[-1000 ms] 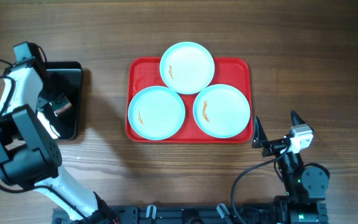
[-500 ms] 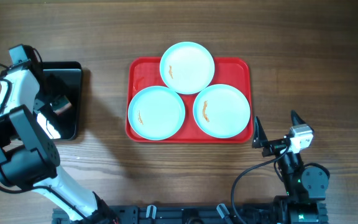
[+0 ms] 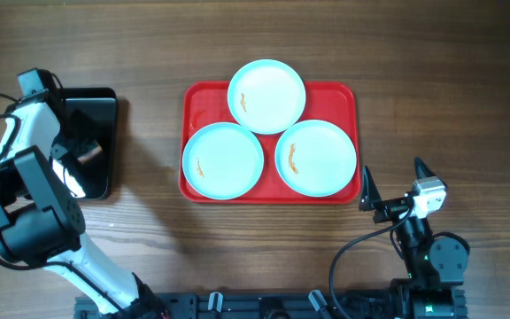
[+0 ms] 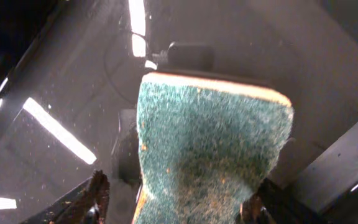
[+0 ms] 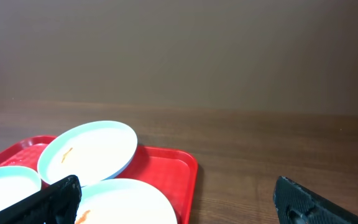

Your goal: Clean dirty plates on tray and stack at the side

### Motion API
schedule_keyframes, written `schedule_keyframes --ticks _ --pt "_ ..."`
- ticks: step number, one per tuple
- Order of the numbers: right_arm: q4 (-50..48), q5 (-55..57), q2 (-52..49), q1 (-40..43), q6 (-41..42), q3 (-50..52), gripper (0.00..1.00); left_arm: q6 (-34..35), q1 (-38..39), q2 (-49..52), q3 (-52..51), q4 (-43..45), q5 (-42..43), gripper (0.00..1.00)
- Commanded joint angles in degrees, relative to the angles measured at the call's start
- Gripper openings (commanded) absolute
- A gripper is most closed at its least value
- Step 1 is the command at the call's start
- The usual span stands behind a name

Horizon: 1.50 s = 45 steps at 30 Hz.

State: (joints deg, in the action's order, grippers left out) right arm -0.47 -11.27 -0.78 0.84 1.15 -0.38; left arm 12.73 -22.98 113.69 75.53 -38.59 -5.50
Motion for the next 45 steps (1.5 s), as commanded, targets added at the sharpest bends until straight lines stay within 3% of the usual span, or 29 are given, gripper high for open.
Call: schedule_keyframes --ticks 1,13,25,31,37,43,45 --pt "-0.3 0.8 0.6 -0.3 -1.0 0.1 1.0 -0.5 -0.1 0.8 -0.5 0.9 0.5 0.66" --pt "-0.3 0.8 0.6 -0.3 -1.0 0.1 1.0 -0.5 -0.1 3.3 -0.5 2.2 0.5 0.64" --pt "-0.3 0.8 0.6 -0.3 -1.0 0.1 1.0 -0.5 -0.1 2.1 -0.5 2.0 0.5 0.46" --pt "-0.3 0.8 0.6 -0.3 -1.0 0.1 1.0 -0.3 -0.1 -0.5 -0.5 1.4 0.5 0.44" --pt "-0.3 0.8 0.6 -0.3 -1.0 0.1 1.0 -0.3 -0.1 -0.6 -0.5 0.5 0.5 0.3" --pt "-0.3 0.8 0.6 -0.3 -1.0 0.1 1.0 -0.3 -0.1 -0.6 -0.5 -0.2 0.5 0.04" --pt "-0.3 0.8 0.6 -0.3 -1.0 0.1 1.0 -0.3 -0.1 -0.7 -0.5 -0.5 0.5 0.04"
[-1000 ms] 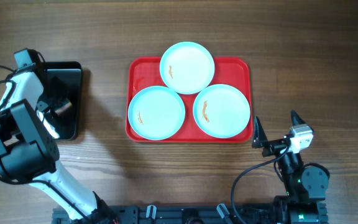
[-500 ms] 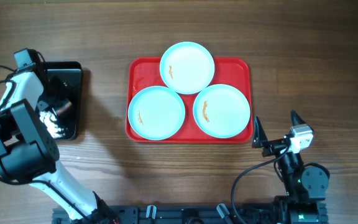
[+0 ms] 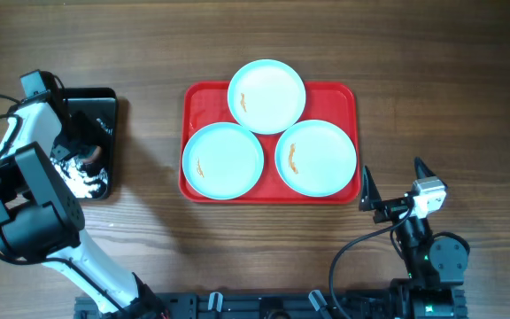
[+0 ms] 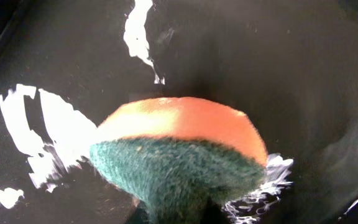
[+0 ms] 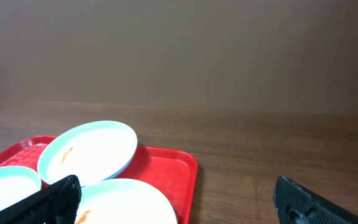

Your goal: Clean dirty plates on tray and stack at the side

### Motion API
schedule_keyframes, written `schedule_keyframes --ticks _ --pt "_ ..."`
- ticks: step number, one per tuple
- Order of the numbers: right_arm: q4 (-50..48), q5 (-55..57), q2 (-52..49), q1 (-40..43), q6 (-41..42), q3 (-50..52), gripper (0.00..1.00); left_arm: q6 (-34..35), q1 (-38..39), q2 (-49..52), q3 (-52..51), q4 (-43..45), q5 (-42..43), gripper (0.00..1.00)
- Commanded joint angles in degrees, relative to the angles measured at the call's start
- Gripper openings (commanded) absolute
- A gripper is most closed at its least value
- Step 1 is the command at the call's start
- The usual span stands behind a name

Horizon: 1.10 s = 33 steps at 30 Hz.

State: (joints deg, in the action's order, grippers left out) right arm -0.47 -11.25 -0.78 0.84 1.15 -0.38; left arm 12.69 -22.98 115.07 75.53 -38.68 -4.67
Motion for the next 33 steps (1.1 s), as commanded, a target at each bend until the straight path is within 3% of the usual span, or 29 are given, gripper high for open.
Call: schedule_keyframes --ticks 1,14,24,31,33 --pt "-0.3 0.7 0.6 -0.3 -1.0 0.1 1.0 -0.3 -0.1 -2.2 -0.5 -0.6 -0.3 0.04" --pt "-0.3 0.7 0.6 -0.3 -1.0 0.1 1.0 -0.2 -0.1 -11.2 -0.5 -1.0 -0.3 0.04" --pt "-0.3 0.7 0.6 -0.3 -1.0 0.1 1.0 -0.3 -0.1 -10.0 -2.9 -0.2 -0.4 0.05" --pt "-0.3 0.7 0.6 -0.3 -1.0 0.1 1.0 -0.3 -0.2 -10.0 -4.7 1.8 -0.4 0.25" --pt "-0.3 0.7 0.6 -0.3 -1.0 0.1 1.0 -0.3 -0.2 -10.0 -4.7 1.8 -0.4 0.43"
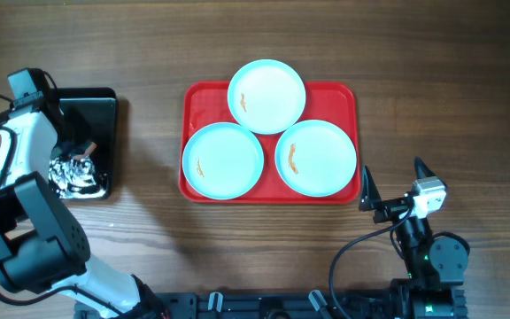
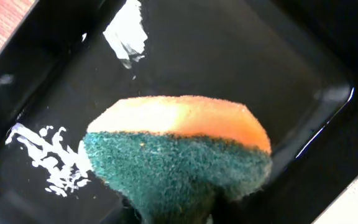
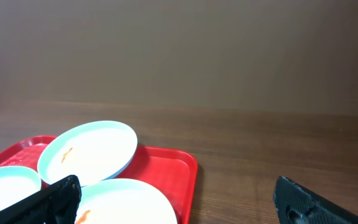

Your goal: Clean dirty plates on tray and stack at the side

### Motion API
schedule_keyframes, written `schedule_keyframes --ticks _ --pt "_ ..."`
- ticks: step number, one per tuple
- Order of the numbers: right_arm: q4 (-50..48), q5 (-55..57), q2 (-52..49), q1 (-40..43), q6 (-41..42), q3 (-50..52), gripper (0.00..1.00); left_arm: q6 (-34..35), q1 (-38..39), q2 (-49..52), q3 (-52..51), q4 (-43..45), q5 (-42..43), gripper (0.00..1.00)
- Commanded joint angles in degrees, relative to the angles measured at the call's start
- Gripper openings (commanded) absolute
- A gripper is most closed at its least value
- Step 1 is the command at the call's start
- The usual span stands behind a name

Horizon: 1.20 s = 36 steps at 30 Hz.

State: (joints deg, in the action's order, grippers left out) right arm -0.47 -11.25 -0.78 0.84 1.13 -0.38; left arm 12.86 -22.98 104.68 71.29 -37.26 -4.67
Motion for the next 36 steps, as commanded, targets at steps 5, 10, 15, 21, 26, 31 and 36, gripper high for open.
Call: schedule_keyframes --ticks 5,10,15,21,26,31,36 --pt "-0.3 0.7 0.6 -0.3 -1.0 0.1 1.0 -0.5 -0.2 0.3 -0.5 0.2 -0.4 0.44" --pt "-0.3 0.7 0.6 -0.3 -1.0 0.1 1.0 -0.5 -0.2 0.3 -0.5 0.0 -0.4 0.48" --pt "-0.3 0.7 0.6 -0.3 -1.0 0.1 1.0 -0.5 -0.2 0.4 -1.7 0.2 -1.0 0.49" --pt "-0.3 0.7 0.6 -0.3 -1.0 0.1 1.0 -0.4 -0.3 0.4 -2.8 0.4 -4.0 0.56" --pt "-0.3 0.7 0.6 -0.3 -1.0 0.1 1.0 -0.4 -0.4 0.7 -2.8 0.8 -3.8 0.59" --pt "-0.3 0.7 0.6 -0.3 -1.0 0.1 1.0 -0.4 -0.4 2.5 -2.8 1.6 -2.2 0.6" --pt "-0.3 0.7 0.6 -0.3 -1.0 0.1 1.0 -0.5 -0.4 3.9 -2.8 2.8 -2.3 0.6"
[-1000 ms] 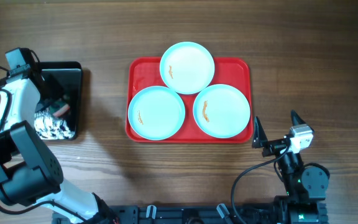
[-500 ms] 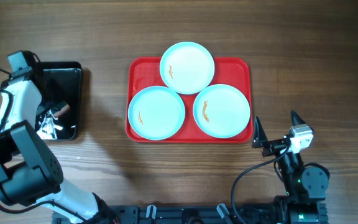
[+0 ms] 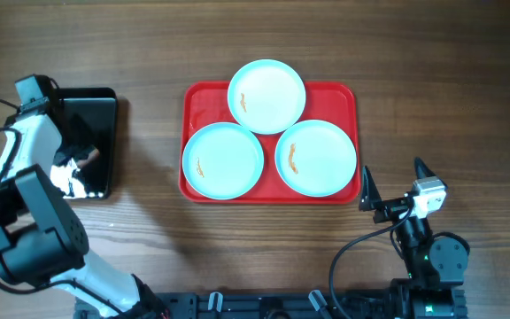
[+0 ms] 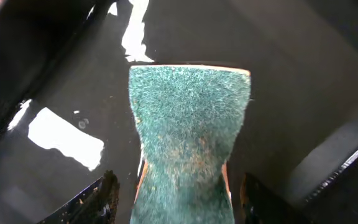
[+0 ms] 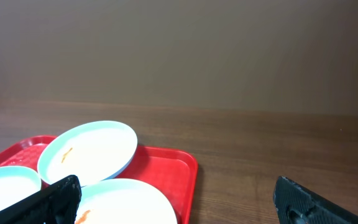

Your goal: Clean dirty plates on tray and stack at the side

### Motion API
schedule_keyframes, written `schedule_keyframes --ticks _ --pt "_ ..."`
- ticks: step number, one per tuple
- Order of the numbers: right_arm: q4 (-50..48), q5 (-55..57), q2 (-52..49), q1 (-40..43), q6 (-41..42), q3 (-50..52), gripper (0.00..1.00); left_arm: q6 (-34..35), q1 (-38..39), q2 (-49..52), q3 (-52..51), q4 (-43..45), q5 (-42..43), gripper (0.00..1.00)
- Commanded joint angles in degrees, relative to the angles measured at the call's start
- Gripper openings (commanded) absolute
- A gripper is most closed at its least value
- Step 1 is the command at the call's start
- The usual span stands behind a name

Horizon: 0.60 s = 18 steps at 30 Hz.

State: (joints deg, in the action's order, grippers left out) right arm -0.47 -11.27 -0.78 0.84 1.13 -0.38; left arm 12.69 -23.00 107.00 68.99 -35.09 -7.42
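Three pale blue plates [image 3: 266, 96] [image 3: 223, 160] [image 3: 315, 157], each with an orange smear, sit on the red tray [image 3: 204, 97]. My left gripper [image 4: 179, 186] is low inside the black water tray [image 3: 96, 115], at the table's left. Its fingers [image 4: 104, 196] stand apart on either side of a green-and-orange sponge [image 4: 188, 124]. The sponge shows its green face, with a small gap on each side. My right gripper [image 5: 176, 183] rests open near the tray's front right corner and holds nothing.
The black tray's wet floor [image 4: 291, 62] reflects the lights. Bare wood table [image 3: 450, 80] lies right of the red tray and between the two trays. The right arm's base [image 3: 432, 257] stands at the front edge.
The left gripper held the sponge squeezed above the black tray, orange side showing. Now it is low in the tray with fingers apart and the sponge's green face in view. The right arm has not moved.
First the sponge stood between spread fingers low in the black tray. Then it was squeezed in the water, with splashes around it. Then it was held squeezed higher over the tray. Now it is low again between parted fingers. Plates and right arm stayed put.
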Motion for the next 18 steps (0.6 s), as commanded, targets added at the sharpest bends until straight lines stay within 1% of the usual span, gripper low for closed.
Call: schedule_keyframes --ticks 1,4,10,18 --pt "-0.3 0.8 0.6 -0.3 -1.0 0.1 1.0 -0.3 -0.4 1.7 -0.5 0.9 0.5 0.6" --pt "-0.3 0.8 0.6 -0.3 -1.0 0.1 1.0 -0.3 -0.4 1.7 -0.5 1.4 0.5 0.6" --pt "-0.3 0.8 0.6 -0.3 -1.0 0.1 1.0 -0.3 -0.4 1.7 -0.5 1.7 0.5 0.56" --pt "-0.3 0.8 0.6 -0.3 -1.0 0.1 1.0 -0.3 -0.5 2.3 -0.5 2.7 0.5 0.56"
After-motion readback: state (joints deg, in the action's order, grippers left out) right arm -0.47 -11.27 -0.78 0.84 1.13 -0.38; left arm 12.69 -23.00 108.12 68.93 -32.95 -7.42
